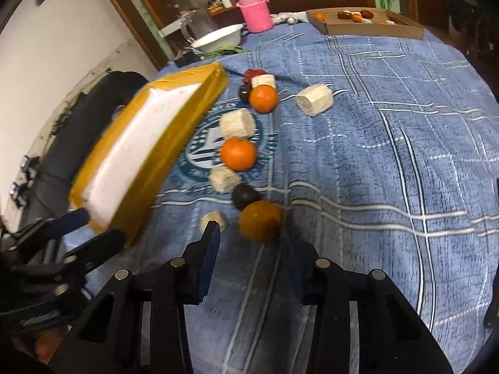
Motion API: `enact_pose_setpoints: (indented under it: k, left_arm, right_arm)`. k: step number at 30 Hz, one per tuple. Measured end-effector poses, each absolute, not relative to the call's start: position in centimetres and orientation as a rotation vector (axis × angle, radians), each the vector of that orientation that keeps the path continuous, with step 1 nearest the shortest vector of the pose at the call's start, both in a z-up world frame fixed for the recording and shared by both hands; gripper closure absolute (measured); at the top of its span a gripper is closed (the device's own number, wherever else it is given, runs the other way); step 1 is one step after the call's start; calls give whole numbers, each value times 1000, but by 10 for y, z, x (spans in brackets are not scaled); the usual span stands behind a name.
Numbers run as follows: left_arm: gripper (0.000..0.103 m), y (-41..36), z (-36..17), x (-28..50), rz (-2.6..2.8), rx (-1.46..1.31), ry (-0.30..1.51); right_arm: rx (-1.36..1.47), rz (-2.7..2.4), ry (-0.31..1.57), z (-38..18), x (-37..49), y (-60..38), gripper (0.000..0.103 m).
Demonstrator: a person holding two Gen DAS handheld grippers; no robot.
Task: Organize fruits
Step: 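Grasp a mandarin with the right tool while the left tool grasps a small cream cube, then carry both pieces over the yellow-rimmed tray and open both tools to drop them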
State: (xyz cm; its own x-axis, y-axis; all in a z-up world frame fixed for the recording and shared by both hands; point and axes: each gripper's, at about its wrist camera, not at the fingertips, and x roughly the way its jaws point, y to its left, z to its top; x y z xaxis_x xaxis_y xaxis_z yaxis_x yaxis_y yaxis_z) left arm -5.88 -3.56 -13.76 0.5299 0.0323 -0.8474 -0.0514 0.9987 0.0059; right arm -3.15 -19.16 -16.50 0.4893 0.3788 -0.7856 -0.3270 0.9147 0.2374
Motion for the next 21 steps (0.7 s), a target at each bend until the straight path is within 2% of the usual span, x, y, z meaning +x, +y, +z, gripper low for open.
enact_pose_setpoints:
  k: [2,4,7,10,12,16,17,18,21]
  left_arm:
    - [29,-39,-138,-57,33,-13,1009]
    - [30,-45,-141,-52,6,-11,1013]
    - [41,-56,-147,-41,-56,-12,1041]
    - [46,-71,-155,-30,-113,21,1054]
    - [55,-83,-162,-22,-134,47,1074]
    - [66,-100,-176,-10,-172,100,1100]
    - [78,-102,-181,-7,-166,111,1118]
    - [81,-103,-185,-5,-161,109,1138]
    - [82,-104,-183,-12,-166,114,1123]
  right_arm:
    - [45,437,976,-170,-28,-190,75]
    - [37,443,966,-170,-29,-191,76]
    - [85,447,952,-168,-31,-203,77]
    - [144,455,938,-162,-32,-218,77]
    - [154,443,930,-159,-33,-224,77]
    - [183,442,922,-156,-35,-234,76]
    - [190,441,921,-157,-35,-235,76]
    - [195,439,920,-157,-35,-236,76]
    - [215,439,922,-159,-36,-240,76]
